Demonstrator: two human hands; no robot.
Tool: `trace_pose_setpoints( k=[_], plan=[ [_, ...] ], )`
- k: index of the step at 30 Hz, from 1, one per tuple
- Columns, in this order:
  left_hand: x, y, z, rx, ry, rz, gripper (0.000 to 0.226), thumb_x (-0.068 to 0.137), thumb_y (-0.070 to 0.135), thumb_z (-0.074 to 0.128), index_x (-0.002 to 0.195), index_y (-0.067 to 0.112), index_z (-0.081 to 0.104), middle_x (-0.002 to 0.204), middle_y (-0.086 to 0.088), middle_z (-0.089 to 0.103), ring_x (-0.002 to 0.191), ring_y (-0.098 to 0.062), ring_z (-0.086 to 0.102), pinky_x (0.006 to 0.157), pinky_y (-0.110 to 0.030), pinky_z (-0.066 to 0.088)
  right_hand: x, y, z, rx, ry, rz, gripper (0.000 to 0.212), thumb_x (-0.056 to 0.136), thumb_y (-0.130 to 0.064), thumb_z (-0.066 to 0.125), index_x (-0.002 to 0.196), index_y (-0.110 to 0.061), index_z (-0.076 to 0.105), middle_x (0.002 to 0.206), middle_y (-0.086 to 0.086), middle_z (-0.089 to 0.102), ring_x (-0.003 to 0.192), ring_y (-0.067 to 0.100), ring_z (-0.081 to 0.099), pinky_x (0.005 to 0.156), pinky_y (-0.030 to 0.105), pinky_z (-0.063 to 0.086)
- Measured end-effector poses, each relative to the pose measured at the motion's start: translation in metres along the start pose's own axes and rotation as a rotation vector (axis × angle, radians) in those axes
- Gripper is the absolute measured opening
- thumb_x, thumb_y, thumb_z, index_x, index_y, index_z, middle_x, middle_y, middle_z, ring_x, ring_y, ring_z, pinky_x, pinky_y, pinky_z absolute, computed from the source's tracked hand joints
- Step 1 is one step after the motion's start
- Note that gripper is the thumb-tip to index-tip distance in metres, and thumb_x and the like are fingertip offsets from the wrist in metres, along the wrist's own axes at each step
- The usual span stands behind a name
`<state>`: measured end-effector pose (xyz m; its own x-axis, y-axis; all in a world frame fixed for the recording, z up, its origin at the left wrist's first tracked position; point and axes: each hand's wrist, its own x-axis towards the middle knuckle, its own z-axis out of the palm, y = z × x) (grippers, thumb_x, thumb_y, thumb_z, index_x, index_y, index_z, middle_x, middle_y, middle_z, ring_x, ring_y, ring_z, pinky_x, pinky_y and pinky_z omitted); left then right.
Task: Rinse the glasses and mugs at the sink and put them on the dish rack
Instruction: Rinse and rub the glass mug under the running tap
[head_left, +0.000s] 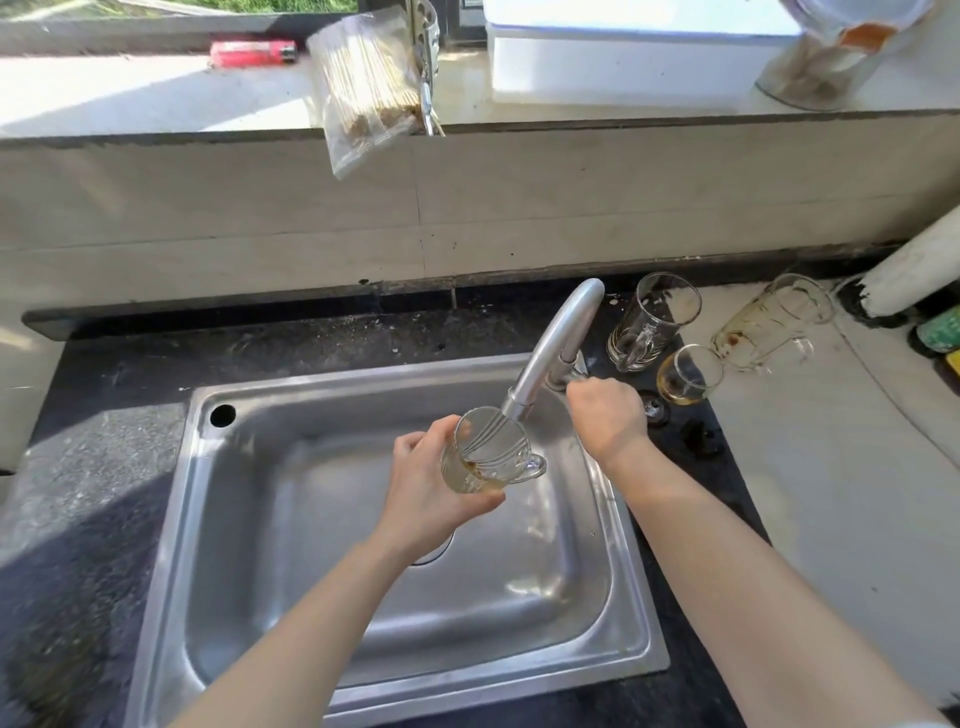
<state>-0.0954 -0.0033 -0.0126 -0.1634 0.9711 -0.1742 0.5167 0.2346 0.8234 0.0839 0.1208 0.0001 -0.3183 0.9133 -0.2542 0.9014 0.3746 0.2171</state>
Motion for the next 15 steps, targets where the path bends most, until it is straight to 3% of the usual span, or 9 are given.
trace_pose_setpoints(
  k=[8, 15],
  plan=[
    [-0.0019, 0.0056, 0.0027, -0.015, 0.013, -0.016, 0.076, 0.058, 0.028, 0.088, 0.122, 0.036, 0.047, 0.105, 0.032, 0.042, 0.112, -0.005, 0.03, 0.087, -0.014, 0.027, -0.0024, -0.0016, 0.0004, -0.06, -0.025, -0.101, 0.03, 0.091, 0.004, 0.045, 0.112, -0.008, 0.062, 0.11, 0.009, 0.068, 0.104, 0.03, 0.064, 0.077, 0.035, 0.05],
    [-0.0018, 0.0078, -0.0001, -0.033, 0.03, -0.04, 0.077, 0.059, 0.025, 0.087, 0.125, 0.031, 0.048, 0.102, 0.03, 0.038, 0.114, -0.006, 0.031, 0.087, -0.013, 0.027, -0.0054, -0.0027, 0.0, 0.014, -0.055, -0.045, 0.03, 0.091, 0.006, 0.044, 0.114, -0.007, 0.06, 0.113, 0.011, 0.066, 0.106, 0.031, 0.063, 0.079, 0.037, 0.05]
  ],
)
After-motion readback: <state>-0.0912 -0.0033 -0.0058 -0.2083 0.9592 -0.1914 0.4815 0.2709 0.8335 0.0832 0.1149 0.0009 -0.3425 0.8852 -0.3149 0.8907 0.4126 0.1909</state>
